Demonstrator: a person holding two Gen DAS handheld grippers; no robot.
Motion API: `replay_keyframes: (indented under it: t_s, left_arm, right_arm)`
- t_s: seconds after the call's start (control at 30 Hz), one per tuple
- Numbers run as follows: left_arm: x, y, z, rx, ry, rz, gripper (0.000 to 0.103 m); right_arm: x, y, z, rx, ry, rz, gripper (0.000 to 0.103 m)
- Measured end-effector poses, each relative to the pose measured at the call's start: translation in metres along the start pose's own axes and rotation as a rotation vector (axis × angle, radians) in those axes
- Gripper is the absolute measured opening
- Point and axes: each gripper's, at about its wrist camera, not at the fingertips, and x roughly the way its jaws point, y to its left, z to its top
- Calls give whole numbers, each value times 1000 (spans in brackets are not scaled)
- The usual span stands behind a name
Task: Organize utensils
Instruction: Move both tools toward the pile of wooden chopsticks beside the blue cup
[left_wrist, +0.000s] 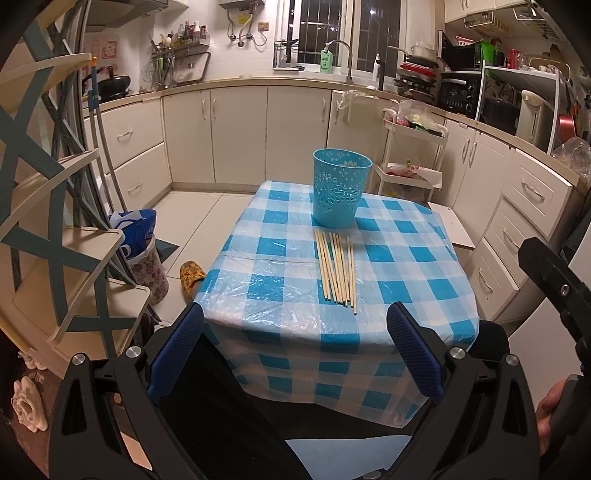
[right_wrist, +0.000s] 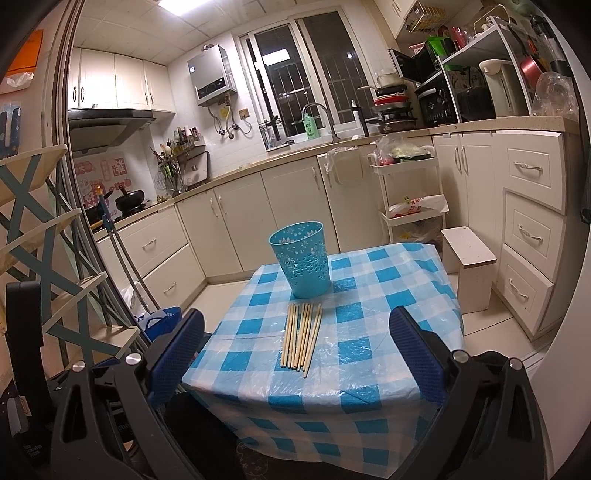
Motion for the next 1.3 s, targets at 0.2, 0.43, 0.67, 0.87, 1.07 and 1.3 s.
replay_keyframes:
  t_s: [0.2, 0.43, 0.67, 0.87, 1.07, 1.3]
  left_arm:
    - [-1, 2, 0, -2, -6, 3, 95]
    - [-2, 3, 1, -5, -9, 6, 95]
    - [-2, 3, 0, -3, -10, 5, 95]
    - [-2, 3, 0, -3, -9, 5, 95]
    - [3, 2, -1, -1, 2, 7, 95]
    - [32, 1, 7, -1, 36, 31, 95]
  right_arm:
    - [0, 0, 0, 2, 0, -1, 96]
    - [0, 1, -1, 2, 2, 0, 96]
    - [0, 1, 0, 3, 1, -1, 96]
    - [1, 2, -2, 4, 4, 1, 96]
    - [6, 7, -8, -1, 17, 3, 96]
    - [31, 2, -5, -14, 55, 7, 96]
